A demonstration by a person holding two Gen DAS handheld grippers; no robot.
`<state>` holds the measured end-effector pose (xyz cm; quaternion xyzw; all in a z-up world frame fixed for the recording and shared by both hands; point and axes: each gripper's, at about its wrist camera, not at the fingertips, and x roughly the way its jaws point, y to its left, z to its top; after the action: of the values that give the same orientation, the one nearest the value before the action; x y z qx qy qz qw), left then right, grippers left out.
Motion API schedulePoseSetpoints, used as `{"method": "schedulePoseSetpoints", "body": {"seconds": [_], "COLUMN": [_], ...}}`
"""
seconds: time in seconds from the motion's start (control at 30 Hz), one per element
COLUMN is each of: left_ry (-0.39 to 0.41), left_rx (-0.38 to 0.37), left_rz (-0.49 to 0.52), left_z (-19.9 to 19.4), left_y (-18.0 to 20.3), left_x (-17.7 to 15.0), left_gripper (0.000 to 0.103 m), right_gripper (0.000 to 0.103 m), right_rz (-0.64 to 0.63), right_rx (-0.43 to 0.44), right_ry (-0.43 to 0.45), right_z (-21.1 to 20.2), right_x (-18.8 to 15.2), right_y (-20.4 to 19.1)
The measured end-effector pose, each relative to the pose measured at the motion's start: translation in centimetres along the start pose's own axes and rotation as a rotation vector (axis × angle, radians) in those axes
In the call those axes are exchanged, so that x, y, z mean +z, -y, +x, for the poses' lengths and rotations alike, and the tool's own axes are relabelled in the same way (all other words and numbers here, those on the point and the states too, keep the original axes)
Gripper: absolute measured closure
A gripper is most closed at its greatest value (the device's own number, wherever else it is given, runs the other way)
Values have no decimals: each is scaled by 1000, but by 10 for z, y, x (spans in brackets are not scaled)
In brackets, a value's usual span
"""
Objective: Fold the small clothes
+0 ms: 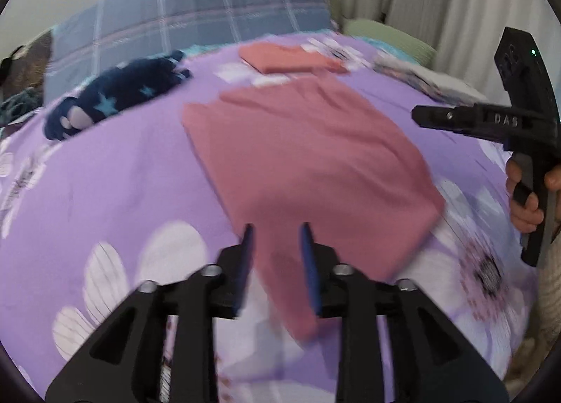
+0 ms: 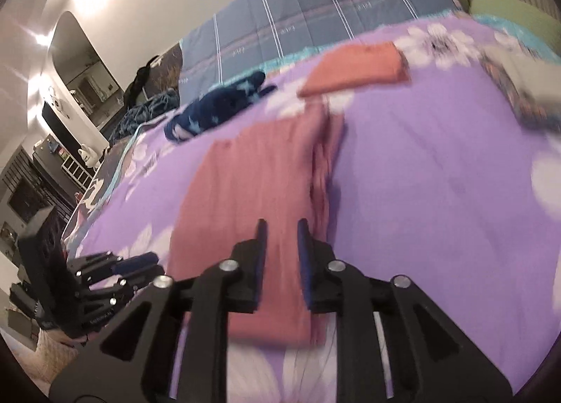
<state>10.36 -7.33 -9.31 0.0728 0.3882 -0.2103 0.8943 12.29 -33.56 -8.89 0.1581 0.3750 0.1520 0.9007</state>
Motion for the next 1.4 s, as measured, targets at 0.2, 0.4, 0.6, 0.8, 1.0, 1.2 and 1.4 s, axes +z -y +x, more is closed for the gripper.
{"method": "schedulePoseSetpoints", "body": {"seconds": [0.2,0.4,0.6,0.8,1.0,1.2,1.4], "left_ry": [35,16,-3,13,57,74,-6], "left_rx": [61,83,86,130,135,-32,16], "left_rz": [-60,-64,-83,-67,-45,-53,-79], "left_z": [21,48,68,73,56,44,62], "left_y": [-26,-40,-54,-51,-43,-26,-30], "left_x": [31,48,47,40,46,41,20], "left_gripper": [49,46,42,36,36,38,38], "right_gripper": [67,70,93,83,83,83,94], "right_rz": [21,16,36,49,-21,-179,-172], "right_rx": [-30,-103,178,-147,34,50,-147], "right_ry": [-73,-153,34,-47,39,-67,-62], "right_z": [61,123,85,113,55,61,70], "right_x": [64,83,91,80,63,15,-1], "right_y": [15,31,32,65,30,-6,-6]}}
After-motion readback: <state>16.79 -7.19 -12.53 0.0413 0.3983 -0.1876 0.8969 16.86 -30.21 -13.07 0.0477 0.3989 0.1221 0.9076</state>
